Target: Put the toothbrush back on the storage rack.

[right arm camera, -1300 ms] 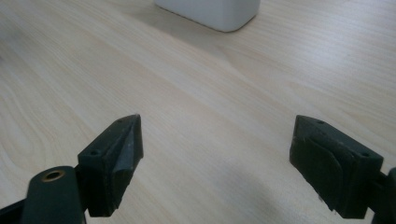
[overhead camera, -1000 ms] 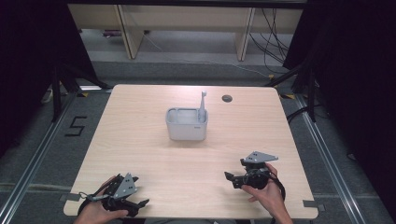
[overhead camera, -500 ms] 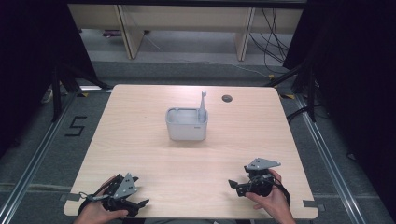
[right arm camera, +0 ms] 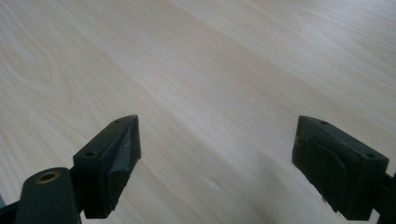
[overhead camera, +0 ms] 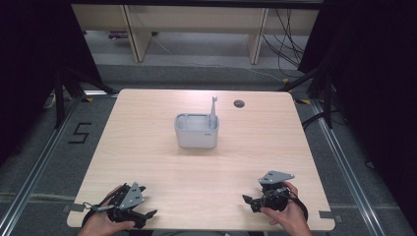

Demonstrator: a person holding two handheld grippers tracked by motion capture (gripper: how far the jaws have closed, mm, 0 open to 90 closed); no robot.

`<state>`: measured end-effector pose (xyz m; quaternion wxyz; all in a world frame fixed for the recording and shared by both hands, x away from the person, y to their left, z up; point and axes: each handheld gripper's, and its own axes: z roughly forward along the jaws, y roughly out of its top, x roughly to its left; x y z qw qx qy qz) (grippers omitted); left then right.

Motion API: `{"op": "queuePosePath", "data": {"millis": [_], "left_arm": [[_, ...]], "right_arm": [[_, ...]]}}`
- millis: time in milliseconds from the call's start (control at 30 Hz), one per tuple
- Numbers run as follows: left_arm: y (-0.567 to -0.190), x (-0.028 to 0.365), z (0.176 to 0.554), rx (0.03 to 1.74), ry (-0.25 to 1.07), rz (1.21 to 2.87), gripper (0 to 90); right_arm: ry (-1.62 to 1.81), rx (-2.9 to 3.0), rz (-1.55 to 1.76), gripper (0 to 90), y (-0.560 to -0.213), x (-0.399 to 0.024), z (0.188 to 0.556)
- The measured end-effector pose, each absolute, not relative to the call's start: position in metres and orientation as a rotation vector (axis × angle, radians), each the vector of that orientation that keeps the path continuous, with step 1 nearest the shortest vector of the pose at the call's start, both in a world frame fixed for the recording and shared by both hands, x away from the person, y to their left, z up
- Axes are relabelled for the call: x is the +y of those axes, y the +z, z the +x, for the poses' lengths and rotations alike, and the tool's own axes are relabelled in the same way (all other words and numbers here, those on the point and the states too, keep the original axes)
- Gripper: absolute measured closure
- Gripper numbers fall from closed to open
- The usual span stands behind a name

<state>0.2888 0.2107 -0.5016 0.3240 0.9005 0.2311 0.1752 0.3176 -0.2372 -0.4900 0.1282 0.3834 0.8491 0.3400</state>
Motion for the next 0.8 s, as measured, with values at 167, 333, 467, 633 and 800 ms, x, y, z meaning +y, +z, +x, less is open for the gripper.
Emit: {"op": "queuePosePath", "data": {"millis": [167, 333, 467, 633, 800], "left_arm": [[-0.5015, 0.2110, 0.2889, 0.608, 0.460, 2.362, 16.3], [-0.5014, 0.2109, 0.2889, 0.608, 0.460, 2.361, 16.3], [-0.5011, 0.2111, 0.2890, 0.605, 0.471, 2.367, 16.3], [-0.5009, 0.2112, 0.2891, 0.601, 0.469, 2.369, 16.3], [-0.5010, 0.2111, 0.2891, 0.602, 0.469, 2.369, 16.3]], "right_arm": [[0.978, 2.475, 1.111, 16.3, -0.4912, -0.2378, 0.3136], [0.985, 2.472, 1.113, 16.3, -0.4907, -0.2387, 0.3120], [0.979, 2.477, 1.112, 16.3, -0.4902, -0.2393, 0.3118], [0.975, 2.480, 1.124, 16.3, -0.4899, -0.2392, 0.3117], [0.973, 2.485, 1.123, 16.3, -0.4898, -0.2392, 0.3119]]}}
